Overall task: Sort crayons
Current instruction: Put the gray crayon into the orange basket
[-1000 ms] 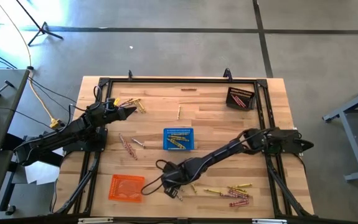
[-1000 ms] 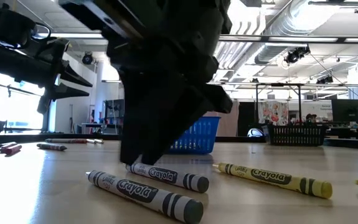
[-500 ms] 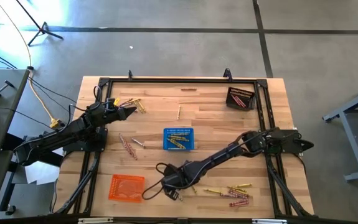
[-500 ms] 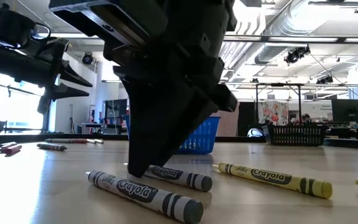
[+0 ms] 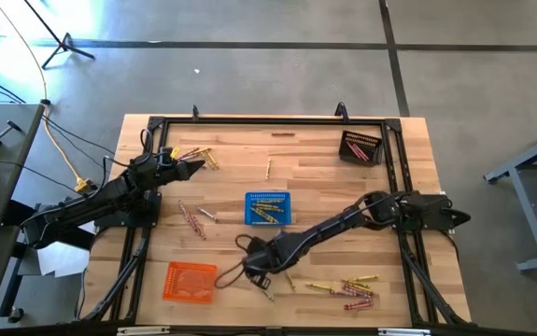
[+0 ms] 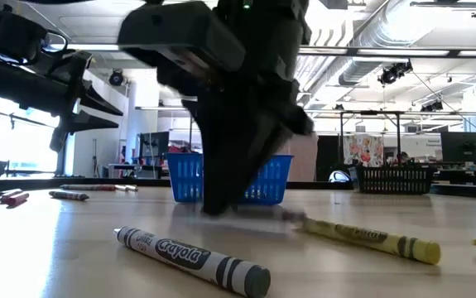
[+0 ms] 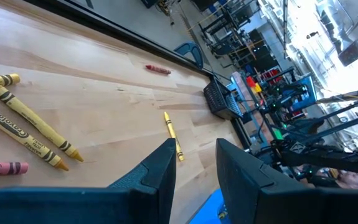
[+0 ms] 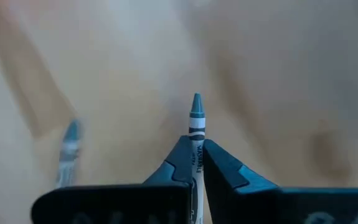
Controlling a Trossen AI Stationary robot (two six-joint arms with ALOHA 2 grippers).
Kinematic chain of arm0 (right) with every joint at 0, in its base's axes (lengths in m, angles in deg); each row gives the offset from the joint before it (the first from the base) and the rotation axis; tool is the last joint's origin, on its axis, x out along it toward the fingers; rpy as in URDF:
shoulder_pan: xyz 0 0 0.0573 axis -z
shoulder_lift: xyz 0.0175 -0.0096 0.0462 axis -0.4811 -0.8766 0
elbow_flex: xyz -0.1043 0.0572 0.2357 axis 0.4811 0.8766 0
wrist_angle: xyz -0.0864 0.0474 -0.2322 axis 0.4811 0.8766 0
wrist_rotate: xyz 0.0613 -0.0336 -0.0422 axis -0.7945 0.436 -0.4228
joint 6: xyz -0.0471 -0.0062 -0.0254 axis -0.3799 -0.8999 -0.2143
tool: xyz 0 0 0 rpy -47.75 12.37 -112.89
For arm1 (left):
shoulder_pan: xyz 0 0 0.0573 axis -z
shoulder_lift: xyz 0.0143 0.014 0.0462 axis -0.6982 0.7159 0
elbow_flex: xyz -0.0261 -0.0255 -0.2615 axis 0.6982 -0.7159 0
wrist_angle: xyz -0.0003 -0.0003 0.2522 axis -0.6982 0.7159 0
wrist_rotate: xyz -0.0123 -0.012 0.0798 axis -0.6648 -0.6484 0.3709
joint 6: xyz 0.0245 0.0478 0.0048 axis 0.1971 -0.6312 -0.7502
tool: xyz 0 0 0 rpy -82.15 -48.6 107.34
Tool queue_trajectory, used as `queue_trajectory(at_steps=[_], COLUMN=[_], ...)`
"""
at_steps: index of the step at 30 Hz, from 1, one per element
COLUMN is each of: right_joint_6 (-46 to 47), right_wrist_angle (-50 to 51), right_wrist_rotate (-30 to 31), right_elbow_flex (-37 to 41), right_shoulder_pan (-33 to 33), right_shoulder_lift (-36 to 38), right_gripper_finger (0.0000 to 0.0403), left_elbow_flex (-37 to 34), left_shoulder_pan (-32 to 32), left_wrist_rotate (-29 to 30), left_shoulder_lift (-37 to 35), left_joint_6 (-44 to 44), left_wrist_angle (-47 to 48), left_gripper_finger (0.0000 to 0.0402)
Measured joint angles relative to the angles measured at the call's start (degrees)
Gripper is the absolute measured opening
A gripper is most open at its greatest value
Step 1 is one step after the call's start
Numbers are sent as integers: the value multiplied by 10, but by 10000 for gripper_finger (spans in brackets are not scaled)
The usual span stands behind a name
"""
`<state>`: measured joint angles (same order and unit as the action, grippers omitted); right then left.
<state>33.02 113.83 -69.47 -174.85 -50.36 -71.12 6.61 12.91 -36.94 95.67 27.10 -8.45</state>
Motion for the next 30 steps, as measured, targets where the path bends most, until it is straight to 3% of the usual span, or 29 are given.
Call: queue_trajectory(at_steps=[6,16,24,30], right_joint_6=[-8,-117,-139,-246], right_wrist_angle=[83,202,383,287], right_wrist_rotate=[51,163,263,261], right_elbow_flex=[-2,-3,-3,108], right_shoulder_pan=[21,45,72,130], right_shoulder_lift=[80,241,327,432], right_gripper_finger=[12,13,13,13], left_elbow_flex=[0,0,0,0], left_shoulder_pan=[0,0,0,0], left_wrist_rotate=[0,0,0,0], left_shoulder_lift=[0,0,0,0], left_joint_6=[0,0,0,0], left_wrist_angle=[0,0,0,0], left_gripper_finger=[101,101,101,101])
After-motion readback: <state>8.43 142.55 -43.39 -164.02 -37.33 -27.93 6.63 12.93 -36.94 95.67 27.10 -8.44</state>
